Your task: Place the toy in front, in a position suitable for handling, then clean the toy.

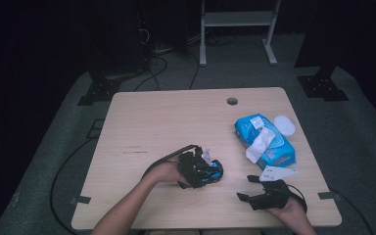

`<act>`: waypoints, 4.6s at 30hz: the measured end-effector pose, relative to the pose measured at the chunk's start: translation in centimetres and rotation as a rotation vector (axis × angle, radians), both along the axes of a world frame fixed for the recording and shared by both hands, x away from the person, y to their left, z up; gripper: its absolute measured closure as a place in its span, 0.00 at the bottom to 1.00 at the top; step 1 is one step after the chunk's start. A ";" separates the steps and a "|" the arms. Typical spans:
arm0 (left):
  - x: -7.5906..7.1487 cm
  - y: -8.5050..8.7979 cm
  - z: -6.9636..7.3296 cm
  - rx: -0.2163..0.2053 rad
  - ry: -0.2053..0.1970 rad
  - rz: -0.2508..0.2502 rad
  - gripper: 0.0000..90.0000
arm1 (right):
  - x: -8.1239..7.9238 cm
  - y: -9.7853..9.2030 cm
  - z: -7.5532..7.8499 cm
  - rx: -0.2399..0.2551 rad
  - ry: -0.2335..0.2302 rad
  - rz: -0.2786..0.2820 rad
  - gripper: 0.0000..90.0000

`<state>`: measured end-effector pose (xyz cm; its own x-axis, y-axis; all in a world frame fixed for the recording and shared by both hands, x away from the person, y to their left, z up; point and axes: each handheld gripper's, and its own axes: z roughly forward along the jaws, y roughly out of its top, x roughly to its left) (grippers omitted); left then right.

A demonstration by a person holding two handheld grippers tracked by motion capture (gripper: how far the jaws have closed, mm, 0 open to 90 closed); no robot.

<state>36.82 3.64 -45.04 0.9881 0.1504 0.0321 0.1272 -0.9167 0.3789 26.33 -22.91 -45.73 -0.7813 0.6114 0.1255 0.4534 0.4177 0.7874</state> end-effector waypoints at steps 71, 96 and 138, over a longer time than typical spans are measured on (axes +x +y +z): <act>-3.4 10.1 -0.3 -0.563 -0.175 0.275 0.08 | 10.7 -4.6 4.9 -0.130 -0.137 -0.288 0.33; -3.7 10.3 -0.4 -0.549 -0.185 0.256 0.08 | 10.8 -6.9 4.2 -0.038 -0.068 -0.341 0.97; -3.7 9.9 -1.0 -0.513 -0.164 0.234 0.08 | 3.9 5.1 5.2 0.019 -0.033 0.153 0.97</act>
<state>33.15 13.56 -46.07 0.9152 0.4001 0.0471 0.2063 -0.5658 0.7983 30.23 -17.76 -40.51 -0.8689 0.4829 0.1085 0.3594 0.4649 0.8092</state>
